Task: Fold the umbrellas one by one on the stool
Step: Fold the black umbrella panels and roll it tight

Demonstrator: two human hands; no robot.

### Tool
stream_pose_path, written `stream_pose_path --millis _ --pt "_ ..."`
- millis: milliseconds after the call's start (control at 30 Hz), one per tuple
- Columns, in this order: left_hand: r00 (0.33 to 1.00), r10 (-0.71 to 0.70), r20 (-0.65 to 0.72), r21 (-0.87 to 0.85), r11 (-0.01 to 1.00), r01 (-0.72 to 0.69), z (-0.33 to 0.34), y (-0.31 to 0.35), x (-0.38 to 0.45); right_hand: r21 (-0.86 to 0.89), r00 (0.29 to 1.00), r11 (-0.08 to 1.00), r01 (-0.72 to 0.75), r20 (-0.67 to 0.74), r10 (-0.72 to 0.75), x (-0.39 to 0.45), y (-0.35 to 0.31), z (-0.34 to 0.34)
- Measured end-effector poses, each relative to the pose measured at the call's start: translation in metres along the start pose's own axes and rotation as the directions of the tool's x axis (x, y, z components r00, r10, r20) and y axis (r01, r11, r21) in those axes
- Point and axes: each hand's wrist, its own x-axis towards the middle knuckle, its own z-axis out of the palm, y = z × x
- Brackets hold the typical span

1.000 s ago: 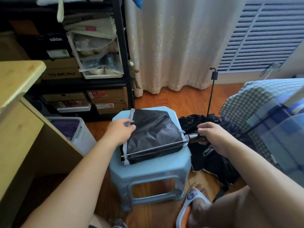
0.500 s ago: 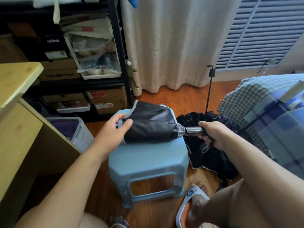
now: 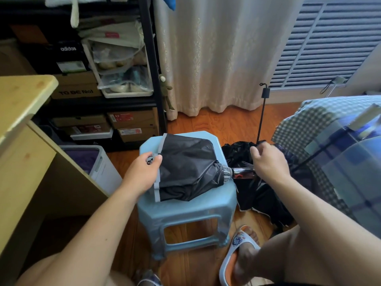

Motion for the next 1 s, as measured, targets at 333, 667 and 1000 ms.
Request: stream_pose_path --millis 333,667,1000 --pt "0.964 0.262 0.053 0.133 0.954 -0.267 -0.036 0.012 -0.052 0.064 0.762 0.811 0.582 0.303 -0.572 -0.063 -0.029 0.011" --pt "0.814 0.559 -0.158 0.243 0.821 -0.517 -0.024 0.014 -0.053 0.222 0.889 0.890 0.397 0.149 -0.433 -0.060 -0.032 0.027" --pt "0.739 0.588 -0.330 0.237 0.809 -0.538 -0.013 0.028 -0.040 0.227 0.916 0.902 0.367 0.079 -0.392 -0.052 -0.041 0.036"
